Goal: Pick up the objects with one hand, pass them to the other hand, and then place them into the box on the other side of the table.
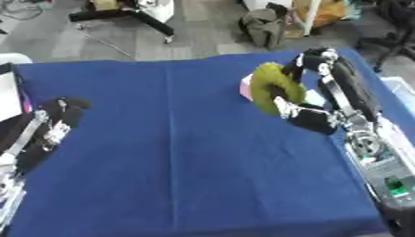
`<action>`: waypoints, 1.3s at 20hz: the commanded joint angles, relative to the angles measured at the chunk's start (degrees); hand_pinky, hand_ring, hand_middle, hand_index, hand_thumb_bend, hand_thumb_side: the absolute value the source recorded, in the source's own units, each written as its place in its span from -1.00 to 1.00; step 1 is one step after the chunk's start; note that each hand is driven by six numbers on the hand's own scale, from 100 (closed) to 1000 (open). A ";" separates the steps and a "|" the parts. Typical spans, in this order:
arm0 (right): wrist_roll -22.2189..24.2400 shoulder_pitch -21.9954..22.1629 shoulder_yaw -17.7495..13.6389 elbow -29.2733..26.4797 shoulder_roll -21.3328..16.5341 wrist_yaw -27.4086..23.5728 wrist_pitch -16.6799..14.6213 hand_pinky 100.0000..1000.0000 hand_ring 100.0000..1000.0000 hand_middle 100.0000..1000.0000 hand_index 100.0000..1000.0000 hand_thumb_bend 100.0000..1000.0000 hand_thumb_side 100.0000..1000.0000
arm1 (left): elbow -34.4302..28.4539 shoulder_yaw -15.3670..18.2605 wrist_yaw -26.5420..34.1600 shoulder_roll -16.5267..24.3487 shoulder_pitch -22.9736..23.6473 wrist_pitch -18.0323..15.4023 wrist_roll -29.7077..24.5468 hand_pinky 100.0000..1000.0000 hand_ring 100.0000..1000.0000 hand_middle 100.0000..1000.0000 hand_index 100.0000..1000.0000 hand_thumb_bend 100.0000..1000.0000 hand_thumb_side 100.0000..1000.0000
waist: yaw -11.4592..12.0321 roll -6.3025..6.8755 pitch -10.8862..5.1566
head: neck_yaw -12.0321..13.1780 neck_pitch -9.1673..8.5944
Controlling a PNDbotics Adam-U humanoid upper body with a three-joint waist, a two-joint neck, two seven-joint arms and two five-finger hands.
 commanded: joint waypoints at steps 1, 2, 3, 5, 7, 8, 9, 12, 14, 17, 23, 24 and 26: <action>1.64 -3.01 1.97 -1.57 0.56 -3.22 -3.02 0.32 0.14 -0.51 -0.78 -1.00 -1.00 | 0.13 -1.52 1.54 0.57 -2.77 0.06 -1.97 0.66 0.73 0.34 0.42 -0.26 0.72 | 0.16 0.07 -0.77 | 0.14 -0.14; 2.28 -3.84 2.64 -1.58 0.90 -3.94 -3.74 0.32 0.13 -0.51 -0.78 -1.00 -1.00 | 0.45 -2.06 1.99 0.33 -3.50 0.03 -2.67 0.66 0.73 0.34 0.42 -0.32 0.74 | 0.21 0.08 -0.79 | 0.10 -0.14; 2.89 -4.59 3.28 -1.58 1.21 -4.60 -4.36 0.32 0.13 -0.51 -0.78 -1.00 -1.00 | 0.77 -2.55 2.45 0.11 -4.13 0.02 -3.31 0.66 0.73 0.34 0.42 -0.32 0.75 | 0.27 0.09 -0.80 | 0.09 -0.14; 4.27 -6.06 4.79 -1.58 1.89 -5.87 -5.81 0.32 0.13 -0.51 -0.77 -1.00 -1.00 | 1.46 -3.67 3.45 -0.35 -5.50 0.10 -4.59 0.66 0.73 0.34 0.42 -0.31 0.77 | 0.48 0.12 -0.81 | 0.02 -0.14; 5.72 -7.24 6.05 -1.58 2.46 -6.83 -7.03 0.32 0.12 -0.51 -0.77 -1.00 -1.00 | 2.16 -4.69 4.53 -0.63 -6.72 0.30 -5.73 0.66 0.72 0.34 0.42 -0.29 0.78 | 0.71 0.14 -0.80 | -0.07 -0.14; 6.37 -7.77 6.64 -1.58 2.74 -7.22 -7.56 0.32 0.12 -0.51 -0.77 -1.00 -1.00 | 2.47 -5.23 5.10 -0.68 -7.32 0.43 -6.32 0.66 0.72 0.33 0.42 -0.28 0.78 | 0.84 0.15 -0.78 | -0.12 -0.14; 6.96 -8.26 7.19 -1.58 2.99 -7.68 -8.00 0.32 0.12 -0.51 -0.77 -1.00 -1.00 | 2.72 -5.75 5.59 -0.64 -7.92 0.56 -6.94 0.66 0.72 0.33 0.42 -0.28 0.79 | 0.95 0.15 -0.75 | -0.17 -0.14; 8.46 -9.55 8.59 -1.58 3.56 -9.12 -9.21 0.32 0.12 -0.51 -0.77 -1.00 -1.00 | 2.98 -7.32 7.23 -0.36 -9.44 0.75 -8.99 0.66 0.72 0.33 0.41 -0.24 0.80 | 1.24 0.14 -0.62 | -0.37 -0.14; 9.67 -10.56 9.66 -1.58 3.99 -10.21 -9.87 0.32 0.11 -0.51 -0.77 -1.00 -1.00 | 2.82 -8.62 8.91 0.03 -10.68 0.92 -10.64 0.66 0.72 0.33 0.41 -0.23 0.80 | 1.49 0.11 -0.54 | -0.63 -0.14; 11.23 -11.80 10.77 -1.58 4.46 -11.64 -10.65 0.31 0.10 -0.51 -0.77 -1.00 -1.00 | 2.04 -10.30 11.75 0.40 -12.27 1.34 -12.82 0.66 0.72 0.32 0.41 -0.17 0.77 | 1.81 0.02 -0.40 | -0.98 -0.14; 13.32 -13.00 11.93 -1.58 5.10 -14.02 -11.48 0.30 0.09 -0.51 -0.78 -1.00 -1.00 | -0.43 -13.09 16.39 1.41 -15.27 2.60 -16.78 0.67 0.73 0.34 0.41 -0.05 0.71 | 2.15 -0.17 -0.17 | -1.53 -0.14; 13.52 -13.11 12.04 -1.58 5.15 -14.38 -11.58 0.30 0.09 -0.51 -0.78 -1.00 -1.00 | -0.76 -13.48 17.07 1.56 -15.61 2.83 -17.39 0.67 0.74 0.34 0.41 -0.04 0.71 | 2.17 -0.20 -0.13 | -1.63 -0.14; 13.94 -13.23 12.21 -1.58 5.14 -14.96 -11.68 0.30 0.09 -0.51 -0.78 -1.00 -1.00 | -1.38 -14.22 18.62 1.86 -16.24 3.30 -18.57 0.67 0.74 0.36 0.41 -0.02 0.71 | 2.23 -0.26 -0.04 | -1.87 -0.14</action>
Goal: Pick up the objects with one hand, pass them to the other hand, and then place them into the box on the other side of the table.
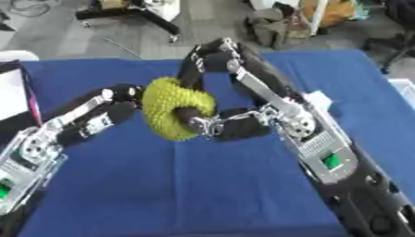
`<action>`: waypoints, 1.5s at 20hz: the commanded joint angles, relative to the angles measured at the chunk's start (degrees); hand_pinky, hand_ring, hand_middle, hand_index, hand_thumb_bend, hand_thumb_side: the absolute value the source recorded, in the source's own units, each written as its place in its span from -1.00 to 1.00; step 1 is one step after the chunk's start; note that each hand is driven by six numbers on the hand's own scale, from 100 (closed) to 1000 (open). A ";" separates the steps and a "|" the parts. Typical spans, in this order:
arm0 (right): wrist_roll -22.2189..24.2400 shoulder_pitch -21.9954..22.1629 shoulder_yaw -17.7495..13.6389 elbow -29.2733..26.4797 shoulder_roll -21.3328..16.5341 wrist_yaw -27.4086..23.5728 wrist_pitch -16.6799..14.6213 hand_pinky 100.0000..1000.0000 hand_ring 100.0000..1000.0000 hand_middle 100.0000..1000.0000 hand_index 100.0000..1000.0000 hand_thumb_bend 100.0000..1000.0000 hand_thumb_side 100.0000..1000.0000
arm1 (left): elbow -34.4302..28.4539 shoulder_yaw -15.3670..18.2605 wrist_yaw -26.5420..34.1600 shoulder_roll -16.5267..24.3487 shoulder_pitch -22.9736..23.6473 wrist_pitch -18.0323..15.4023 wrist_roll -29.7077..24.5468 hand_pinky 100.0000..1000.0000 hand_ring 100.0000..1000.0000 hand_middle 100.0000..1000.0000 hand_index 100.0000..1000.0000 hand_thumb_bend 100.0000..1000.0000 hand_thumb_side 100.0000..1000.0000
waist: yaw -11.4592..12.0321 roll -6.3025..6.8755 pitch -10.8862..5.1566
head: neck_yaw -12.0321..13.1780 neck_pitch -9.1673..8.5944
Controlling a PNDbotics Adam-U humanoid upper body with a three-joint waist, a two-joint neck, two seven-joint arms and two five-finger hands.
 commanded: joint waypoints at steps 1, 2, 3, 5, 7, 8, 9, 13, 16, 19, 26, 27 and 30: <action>0.76 -1.10 -0.10 -1.23 -0.24 -1.23 -0.21 0.30 0.09 -0.51 -0.78 -1.00 -1.00 | -1.98 -0.83 2.33 1.41 -1.67 0.58 -1.84 0.68 0.74 0.36 0.41 0.00 0.70 | 0.08 -0.12 -0.30 | -0.52 -0.14; 0.92 -1.11 -0.03 -1.23 -0.28 -1.42 -0.15 0.30 0.08 -0.51 -0.78 -1.00 -1.00 | -2.23 -1.00 2.76 1.55 -1.88 0.74 -2.20 0.68 0.75 0.36 0.42 0.00 0.71 | 0.11 -0.14 -0.25 | -0.63 -0.14; 1.11 -1.12 0.13 -1.23 -0.35 -1.68 0.00 0.29 0.08 -0.51 -0.78 -1.00 -1.00 | -2.44 -1.16 3.12 1.72 -2.11 0.87 -2.52 0.68 0.75 0.36 0.42 0.00 0.70 | 0.14 -0.17 -0.20 | -0.74 -0.14; 1.76 -1.20 0.55 -1.23 -0.52 -2.09 0.43 0.30 0.08 -0.51 -0.78 -1.00 -1.00 | -2.78 -1.44 3.54 2.19 -2.50 1.05 -3.05 0.68 0.75 0.36 0.42 0.01 0.71 | 0.17 -0.20 -0.13 | -0.86 -0.14; 2.42 -1.33 0.91 -1.23 -0.56 -2.39 0.92 0.33 0.07 -0.51 -0.78 -1.00 -1.00 | -3.03 -1.71 3.68 2.67 -2.78 1.19 -3.54 0.68 0.75 0.36 0.42 0.01 0.71 | 0.20 -0.21 -0.08 | -0.94 -0.14; 2.75 -1.43 1.03 -1.23 -0.53 -2.48 1.10 0.33 0.07 -0.51 -0.79 -1.00 -1.00 | -3.08 -1.85 3.70 2.91 -2.87 1.26 -3.76 0.68 0.75 0.36 0.42 0.01 0.71 | 0.21 -0.21 -0.05 | -0.97 -0.14; 3.09 -1.56 1.17 -1.23 -0.52 -2.60 1.21 0.31 0.06 -0.51 -0.79 -1.00 -1.00 | -3.12 -2.00 3.69 3.14 -2.97 1.32 -4.00 0.68 0.75 0.36 0.42 0.01 0.71 | 0.23 -0.22 -0.03 | -1.01 -0.14; 4.78 -2.29 1.96 -1.23 -0.64 -3.21 0.99 0.27 0.05 -0.51 -0.79 -1.00 -1.00 | -3.36 -2.59 3.73 3.59 -3.49 1.49 -5.08 0.68 0.75 0.37 0.42 0.02 0.71 | 0.31 -0.26 -0.04 | -1.23 -0.14; 5.69 -2.64 2.35 -1.23 -0.33 -3.67 0.94 0.25 0.05 -0.51 -0.79 -1.00 -1.00 | -3.42 -3.13 3.83 3.52 -3.90 1.70 -5.68 0.68 0.76 0.38 0.42 0.01 0.70 | 0.34 -0.30 -0.08 | -1.30 -0.14; 6.30 -3.05 2.61 -1.23 0.09 -4.16 0.81 0.25 0.06 -0.51 -0.79 -1.00 -1.00 | -3.22 -3.76 3.28 3.26 -4.41 1.88 -5.91 0.67 0.74 0.38 0.42 0.00 0.67 | 0.32 -0.37 -0.14 | -1.32 -0.14; 6.91 -3.48 2.77 -1.23 0.91 -4.70 0.84 0.25 0.06 -0.50 -0.78 -1.00 -1.00 | -2.19 -5.02 1.52 1.99 -4.95 1.63 -5.34 0.56 0.60 0.16 0.26 -0.32 0.35 | 0.09 -0.49 -0.20 | -1.18 -0.14; 6.89 -3.50 2.77 -1.23 0.94 -4.75 0.87 0.25 0.06 -0.50 -0.78 -1.00 -1.00 | -2.07 -5.13 1.48 1.76 -4.97 1.53 -5.06 0.53 0.56 0.11 0.22 -0.37 0.30 | 0.05 -0.49 -0.20 | -1.13 -0.14; 6.83 -3.55 2.75 -1.23 0.96 -4.89 0.97 0.24 0.06 -0.50 -0.78 -1.00 -1.00 | -1.51 -5.45 1.79 1.32 -5.02 1.53 -3.95 0.44 0.44 -0.05 0.08 -0.60 0.13 | -0.08 -0.49 -0.22 | -1.07 -0.14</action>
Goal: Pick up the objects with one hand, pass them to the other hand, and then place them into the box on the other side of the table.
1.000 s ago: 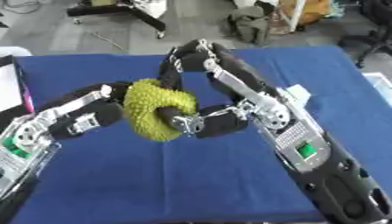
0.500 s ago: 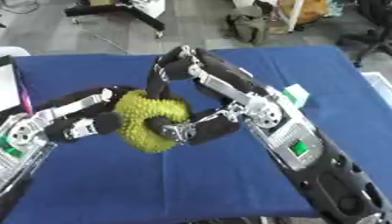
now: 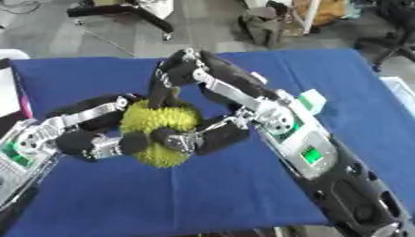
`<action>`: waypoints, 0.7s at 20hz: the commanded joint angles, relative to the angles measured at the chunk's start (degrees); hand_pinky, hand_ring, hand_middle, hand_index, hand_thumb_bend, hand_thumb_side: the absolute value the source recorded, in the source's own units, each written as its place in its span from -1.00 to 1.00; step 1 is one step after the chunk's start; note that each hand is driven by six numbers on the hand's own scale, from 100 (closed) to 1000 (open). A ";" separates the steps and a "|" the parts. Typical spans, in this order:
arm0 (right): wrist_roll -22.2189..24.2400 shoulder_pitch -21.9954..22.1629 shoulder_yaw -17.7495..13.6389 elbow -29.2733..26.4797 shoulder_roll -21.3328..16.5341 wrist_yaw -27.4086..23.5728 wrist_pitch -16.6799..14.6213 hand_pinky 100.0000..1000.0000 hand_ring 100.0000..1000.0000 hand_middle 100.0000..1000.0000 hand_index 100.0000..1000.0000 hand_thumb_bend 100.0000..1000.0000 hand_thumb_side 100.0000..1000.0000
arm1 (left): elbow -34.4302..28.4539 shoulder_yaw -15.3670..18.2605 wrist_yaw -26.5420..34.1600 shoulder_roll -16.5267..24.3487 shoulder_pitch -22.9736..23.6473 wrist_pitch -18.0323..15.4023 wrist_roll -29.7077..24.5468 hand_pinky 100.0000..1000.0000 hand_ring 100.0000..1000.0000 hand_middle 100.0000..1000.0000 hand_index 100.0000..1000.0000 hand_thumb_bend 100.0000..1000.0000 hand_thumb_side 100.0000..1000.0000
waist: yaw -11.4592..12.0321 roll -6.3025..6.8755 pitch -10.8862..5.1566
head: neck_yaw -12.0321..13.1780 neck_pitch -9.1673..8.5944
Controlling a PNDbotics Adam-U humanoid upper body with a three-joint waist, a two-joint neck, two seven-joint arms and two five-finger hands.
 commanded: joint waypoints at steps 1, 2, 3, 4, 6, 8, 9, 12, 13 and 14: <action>-0.06 -1.07 -0.16 -1.19 -0.01 -0.57 0.07 0.24 0.06 -0.50 -0.78 -1.00 -1.00 | -0.05 -0.17 0.33 -0.63 -1.15 -0.03 1.41 0.38 0.36 -0.14 0.00 -0.76 0.00 | -0.12 0.06 -0.58 | 0.05 -0.14; -0.09 -1.11 -0.17 -1.19 0.03 -0.60 0.07 0.24 0.06 -0.50 -0.78 -1.00 -1.00 | 0.18 -0.20 0.66 -0.75 -1.14 0.06 2.08 0.33 0.30 -0.20 -0.06 -0.85 -0.09 | -0.14 0.06 -0.57 | 0.05 -0.14; -0.12 -1.15 -0.19 -1.19 0.08 -0.64 0.07 0.24 0.06 -0.50 -0.78 -1.00 -1.00 | 0.39 -0.23 1.04 -0.89 -1.14 0.16 2.83 0.27 0.22 -0.28 -0.14 -0.98 -0.21 | -0.15 0.06 -0.56 | 0.05 -0.14; -0.15 -1.18 -0.20 -1.19 0.14 -0.67 0.09 0.24 0.06 -0.50 -0.78 -1.00 -1.00 | 0.64 -0.29 1.54 -1.04 -1.12 0.32 3.69 0.22 0.15 -0.35 -0.21 -1.00 -0.29 | -0.15 0.07 -0.55 | 0.07 -0.14; -0.19 -1.25 -0.19 -1.19 0.16 -0.69 0.09 0.24 0.06 -0.50 -0.78 -1.00 -1.00 | 1.24 -0.35 2.64 -1.34 -1.06 0.80 5.97 0.08 -0.01 -0.54 -0.40 -1.00 -0.44 | -0.13 0.06 -0.56 | 0.14 -0.14; -0.23 -1.21 -0.22 -1.19 0.11 -0.67 0.07 0.24 0.06 -0.50 -0.78 -1.00 -1.00 | 1.93 -0.27 3.82 -1.60 -0.92 1.52 8.75 -0.09 -0.19 -0.75 -0.61 -1.00 -0.50 | -0.14 0.05 -0.60 | 0.15 -0.14; -0.28 -1.17 -0.25 -1.19 0.11 -0.67 0.09 0.24 0.06 -0.49 -0.78 -1.00 -1.00 | 2.25 -0.24 4.31 -1.70 -0.88 1.93 10.29 -0.14 -0.23 -0.81 -0.66 -1.00 -0.50 | -0.14 0.04 -0.63 | 0.18 -0.14; -0.47 -1.14 -0.36 -1.19 0.14 -0.68 0.14 0.25 0.07 -0.47 -0.75 -1.00 -1.00 | 2.55 -0.22 4.83 -1.77 -0.83 2.77 13.55 -0.21 -0.29 -0.87 -0.72 -1.00 -0.52 | -0.10 0.05 -0.66 | 0.22 -0.14; -0.55 -1.14 -0.40 -1.19 0.14 -0.68 0.15 0.25 0.08 -0.46 -0.74 -1.00 -1.00 | 2.56 -0.19 4.82 -1.77 -0.79 2.95 14.37 -0.22 -0.30 -0.88 -0.72 -1.00 -0.53 | -0.09 0.05 -0.66 | 0.23 -0.14; -0.63 -1.13 -0.44 -1.19 0.14 -0.66 0.16 0.26 0.09 -0.43 -0.70 -1.00 -1.00 | 2.57 -0.15 4.83 -1.76 -0.73 3.09 15.06 -0.23 -0.30 -0.89 -0.73 -1.00 -0.54 | -0.08 0.05 -0.66 | 0.23 -0.14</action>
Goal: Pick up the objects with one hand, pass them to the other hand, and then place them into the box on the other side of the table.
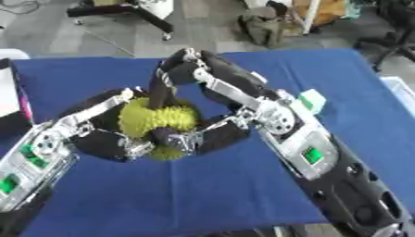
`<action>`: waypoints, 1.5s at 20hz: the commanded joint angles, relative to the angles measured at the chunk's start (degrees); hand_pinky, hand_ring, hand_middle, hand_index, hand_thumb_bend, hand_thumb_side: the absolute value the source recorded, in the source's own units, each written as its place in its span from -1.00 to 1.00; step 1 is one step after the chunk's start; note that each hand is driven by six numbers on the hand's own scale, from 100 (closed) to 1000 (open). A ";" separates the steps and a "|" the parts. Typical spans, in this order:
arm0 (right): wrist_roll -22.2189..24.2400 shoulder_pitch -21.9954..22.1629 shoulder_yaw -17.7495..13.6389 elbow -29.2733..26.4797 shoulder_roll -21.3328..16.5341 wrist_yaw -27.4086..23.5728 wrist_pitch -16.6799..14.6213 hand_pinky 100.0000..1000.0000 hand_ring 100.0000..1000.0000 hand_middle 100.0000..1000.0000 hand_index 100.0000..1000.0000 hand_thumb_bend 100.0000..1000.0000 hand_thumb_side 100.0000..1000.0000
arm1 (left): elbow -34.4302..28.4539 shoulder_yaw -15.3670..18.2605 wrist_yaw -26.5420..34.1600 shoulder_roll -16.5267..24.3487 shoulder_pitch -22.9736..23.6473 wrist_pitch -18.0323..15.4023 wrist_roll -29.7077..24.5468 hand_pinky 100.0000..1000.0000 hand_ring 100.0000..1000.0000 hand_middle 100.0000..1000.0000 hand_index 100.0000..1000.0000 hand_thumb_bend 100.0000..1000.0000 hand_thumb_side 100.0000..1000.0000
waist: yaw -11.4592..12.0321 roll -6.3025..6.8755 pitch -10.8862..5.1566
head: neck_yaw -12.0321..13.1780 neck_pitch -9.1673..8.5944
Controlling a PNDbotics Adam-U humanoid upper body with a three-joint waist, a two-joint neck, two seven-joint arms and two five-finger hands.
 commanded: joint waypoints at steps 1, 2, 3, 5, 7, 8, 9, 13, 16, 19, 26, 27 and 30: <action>-0.44 -1.07 -0.47 -1.23 0.09 -0.57 -0.06 0.27 0.09 -0.40 -0.67 -1.00 -1.00 | 0.16 0.66 0.24 0.21 -0.60 0.66 2.81 -0.22 -0.30 -0.90 -0.73 -1.00 -0.54 | -0.02 0.05 -0.65 | 0.02 -0.14; -0.64 -1.01 -0.64 -1.23 0.05 -0.35 0.15 0.28 0.11 -0.36 -0.63 -1.00 -1.00 | 0.25 0.80 0.27 0.21 -0.46 0.78 3.44 -0.21 -0.30 -0.90 -0.74 -1.00 -0.54 | -0.04 0.05 -0.66 | 0.02 -0.14; -0.89 -0.93 -0.80 -1.23 0.04 -0.07 0.40 0.29 0.13 -0.30 -0.57 -1.00 -1.00 | 0.31 0.93 0.32 0.21 -0.32 0.87 3.97 -0.20 -0.30 -0.90 -0.74 -1.00 -0.55 | -0.05 0.04 -0.66 | 0.03 -0.14; -1.46 -0.66 -1.11 -1.23 -0.05 0.46 0.56 0.33 0.21 -0.14 -0.41 -1.00 -1.00 | 0.35 1.21 0.36 0.29 -0.11 0.94 4.78 -0.19 -0.30 -0.90 -0.74 -1.00 -0.56 | -0.08 0.05 -0.66 | 0.12 -0.14; -2.18 -0.31 -1.78 -1.23 -0.33 1.21 -0.43 0.35 0.26 -0.05 -0.30 -1.00 -0.98 | 0.33 1.59 0.20 0.45 0.12 0.92 5.42 -0.19 -0.30 -0.90 -0.74 -1.00 -0.57 | -0.12 0.06 -0.67 | 0.21 -0.14; -2.58 -0.22 -2.22 -1.23 -0.39 1.78 -1.06 0.39 0.36 0.12 -0.10 -1.00 -0.76 | 0.32 1.81 0.04 0.53 0.26 0.89 5.67 -0.18 -0.30 -0.90 -0.74 -1.00 -0.58 | -0.15 0.08 -0.68 | 0.24 -0.14; -3.09 -0.16 -2.83 -1.23 -0.38 2.58 -1.84 0.42 0.40 0.23 0.00 -0.90 -0.66 | 0.32 2.10 -0.21 0.66 0.45 0.82 5.91 -0.18 -0.30 -0.90 -0.74 -1.00 -0.59 | -0.20 0.10 -0.69 | 0.28 -0.14; -6.70 0.12 -5.15 -1.23 0.15 6.06 -4.00 0.55 0.54 0.55 0.42 -0.55 -0.43 | 0.59 2.88 -1.04 1.10 1.22 0.64 6.55 -0.17 -0.29 -0.90 -0.73 -1.00 -0.60 | -0.43 0.20 -0.70 | 0.41 -0.14; -10.36 0.46 -6.44 -1.23 0.80 7.87 -4.53 0.64 0.64 0.73 0.62 -0.47 -0.38 | 0.79 3.22 -1.33 1.22 1.77 0.54 6.78 -0.17 -0.29 -0.90 -0.73 -1.00 -0.60 | -0.54 0.27 -0.66 | 0.52 -0.14; -13.11 0.80 -7.24 -1.23 1.43 8.78 -4.82 0.70 0.70 0.84 0.71 -0.46 -0.40 | 1.03 3.54 -1.43 1.29 2.30 0.51 7.12 -0.17 -0.29 -0.90 -0.73 -1.00 -0.60 | -0.71 0.30 -0.60 | 0.76 -0.14; -16.01 1.34 -8.76 -1.23 1.22 9.55 -5.36 0.66 0.66 0.81 0.68 -0.61 -0.46 | 1.70 6.29 -2.15 2.54 3.62 0.35 10.23 -0.17 -0.28 -0.88 -0.71 -1.00 -0.60 | -1.07 0.49 -0.59 | 5.78 -0.14; -16.32 1.69 -8.95 -1.23 0.97 9.62 -5.31 0.65 0.65 0.80 0.67 -0.70 -0.45 | 1.71 7.19 -2.36 3.17 3.81 0.30 11.14 -0.17 -0.27 -0.87 -0.71 -1.00 -0.59 | -1.15 0.55 -0.60 | 7.59 -0.14; -16.60 3.54 -9.26 -1.23 0.01 10.13 -4.58 0.64 0.65 0.79 0.65 -0.88 -0.38 | 1.84 10.53 -3.25 5.89 4.28 0.46 14.80 -0.17 -0.26 -0.86 -0.70 -1.00 -0.62 | -1.53 0.69 -0.73 | 12.60 -0.14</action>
